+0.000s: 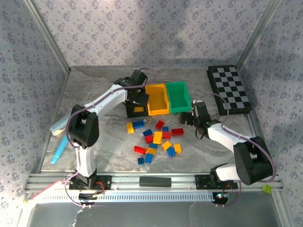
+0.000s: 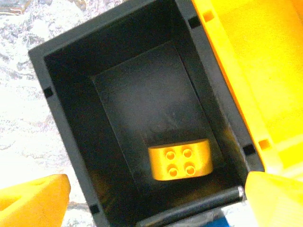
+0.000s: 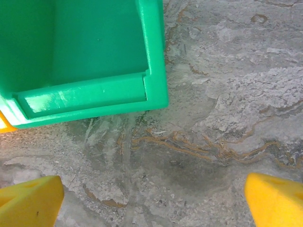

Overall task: Sort the legos into containers by color
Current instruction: Place the lego in the container, then pick up the lego from the bottom-center of the table.

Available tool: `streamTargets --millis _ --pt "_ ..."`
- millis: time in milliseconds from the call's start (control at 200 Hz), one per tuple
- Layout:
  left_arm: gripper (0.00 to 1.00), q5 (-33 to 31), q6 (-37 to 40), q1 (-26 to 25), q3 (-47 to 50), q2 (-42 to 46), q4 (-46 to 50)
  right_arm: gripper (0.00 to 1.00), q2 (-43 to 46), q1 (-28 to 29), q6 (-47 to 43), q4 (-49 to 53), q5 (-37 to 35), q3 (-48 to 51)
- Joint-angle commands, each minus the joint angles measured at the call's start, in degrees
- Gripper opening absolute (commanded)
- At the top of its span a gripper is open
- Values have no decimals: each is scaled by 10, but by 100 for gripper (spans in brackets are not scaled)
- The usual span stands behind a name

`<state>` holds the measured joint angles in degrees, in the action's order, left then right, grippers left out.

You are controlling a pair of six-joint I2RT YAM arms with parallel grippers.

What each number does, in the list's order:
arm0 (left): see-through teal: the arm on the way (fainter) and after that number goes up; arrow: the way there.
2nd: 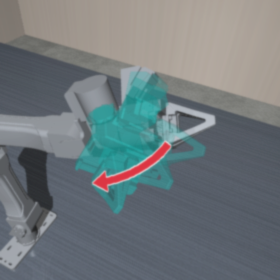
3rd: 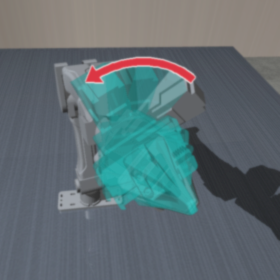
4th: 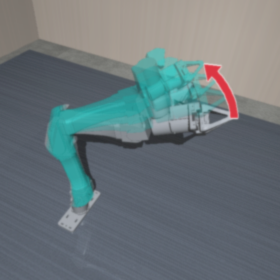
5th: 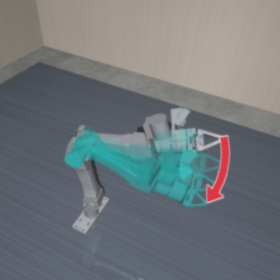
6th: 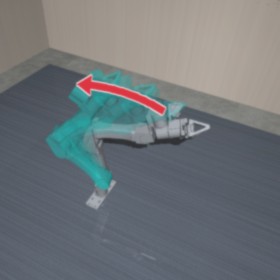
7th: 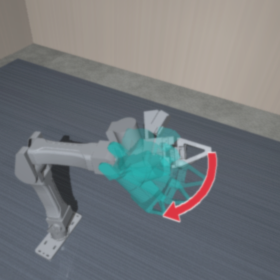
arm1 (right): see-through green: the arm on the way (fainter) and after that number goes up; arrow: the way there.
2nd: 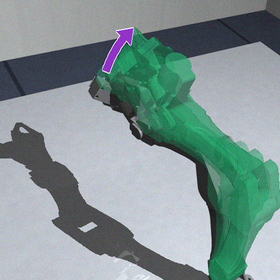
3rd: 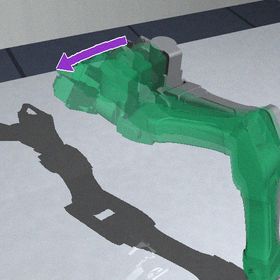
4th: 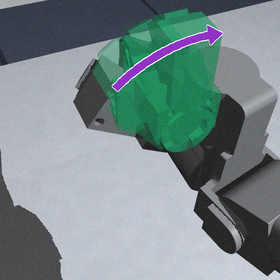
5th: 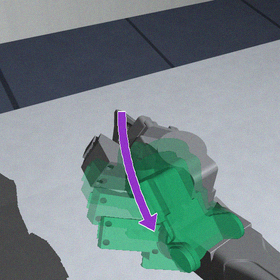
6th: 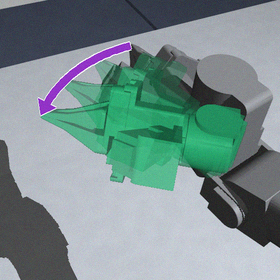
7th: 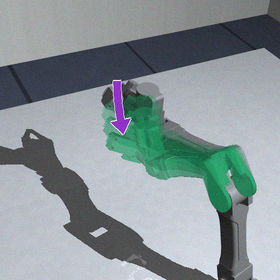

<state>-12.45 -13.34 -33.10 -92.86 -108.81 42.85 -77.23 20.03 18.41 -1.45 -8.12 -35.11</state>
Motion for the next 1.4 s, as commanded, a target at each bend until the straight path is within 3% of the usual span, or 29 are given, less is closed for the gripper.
streamTargets --millis 0,240,370,475,625,900,1109,1394 --pt "95 22 -12 2 55 75 -36 100 0 8 -7 8 0 -15" --pt "95 35 -52 7 289 222 -184 100 38 24 -30 -12 -2 7" --pt "95 31 -67 16 396 307 -237 99 65 34 0 10 24 13" --pt "95 33 -78 25 462 365 -267 97 99 76 42 50 45 17" --pt "94 26 -76 31 539 423 -319 93 135 182 57 176 51 -17" --pt "94 14 -65 43 631 480 -400 84 151 338 105 412 53 -69" --pt "94 11 -49 43 655 482 -432 78 95 394 157 416 58 -79" --pt "94 20 -49 43 664 496 -422 77 14 395 156 418 29 -122"
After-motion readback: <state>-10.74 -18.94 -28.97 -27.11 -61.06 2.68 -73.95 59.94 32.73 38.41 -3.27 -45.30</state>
